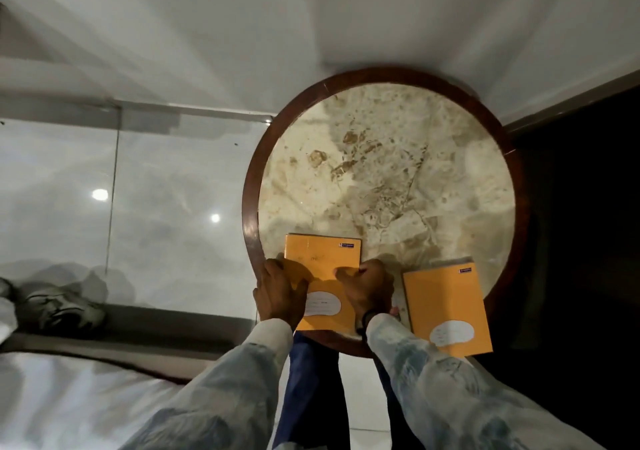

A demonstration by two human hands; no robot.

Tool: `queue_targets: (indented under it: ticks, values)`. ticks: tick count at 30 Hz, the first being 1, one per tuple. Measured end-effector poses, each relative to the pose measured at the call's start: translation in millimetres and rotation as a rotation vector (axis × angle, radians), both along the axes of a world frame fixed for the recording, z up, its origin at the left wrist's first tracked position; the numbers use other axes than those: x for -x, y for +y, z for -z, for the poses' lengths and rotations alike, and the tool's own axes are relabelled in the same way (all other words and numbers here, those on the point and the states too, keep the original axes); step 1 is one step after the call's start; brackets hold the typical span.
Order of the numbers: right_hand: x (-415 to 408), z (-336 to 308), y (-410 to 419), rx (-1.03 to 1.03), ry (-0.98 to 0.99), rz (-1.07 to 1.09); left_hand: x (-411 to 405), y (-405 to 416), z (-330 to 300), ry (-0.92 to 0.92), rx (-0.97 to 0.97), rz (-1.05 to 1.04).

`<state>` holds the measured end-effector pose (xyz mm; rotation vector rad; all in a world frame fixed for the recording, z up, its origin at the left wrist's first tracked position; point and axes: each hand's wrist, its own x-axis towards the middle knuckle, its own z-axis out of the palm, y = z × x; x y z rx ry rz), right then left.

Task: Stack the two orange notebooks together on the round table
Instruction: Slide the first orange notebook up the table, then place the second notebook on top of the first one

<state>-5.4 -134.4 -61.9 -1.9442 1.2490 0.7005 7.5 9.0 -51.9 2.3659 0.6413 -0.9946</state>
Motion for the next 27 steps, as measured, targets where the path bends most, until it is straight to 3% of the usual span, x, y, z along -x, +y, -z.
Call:
queue_targets:
  ticks: [8,15,22,27]
  values:
    - [-130,-5,-41,-0.035,-0.218,0.132,-137,-25,-9,-0.149,0.182,-0.109]
    - [-215,19,-104,0.08,-0.323,0.133,-226,-87,31,-0.273,0.113,0.107]
    - [-191,13,-129,0.015,-0.294,0.082,-213,-100,26,-0.431,-0.134,0.292]
    - [-95,-23,-154,0.091,-0.197,-0.06,-116,-127,-1,-0.333,0.035,0.19]
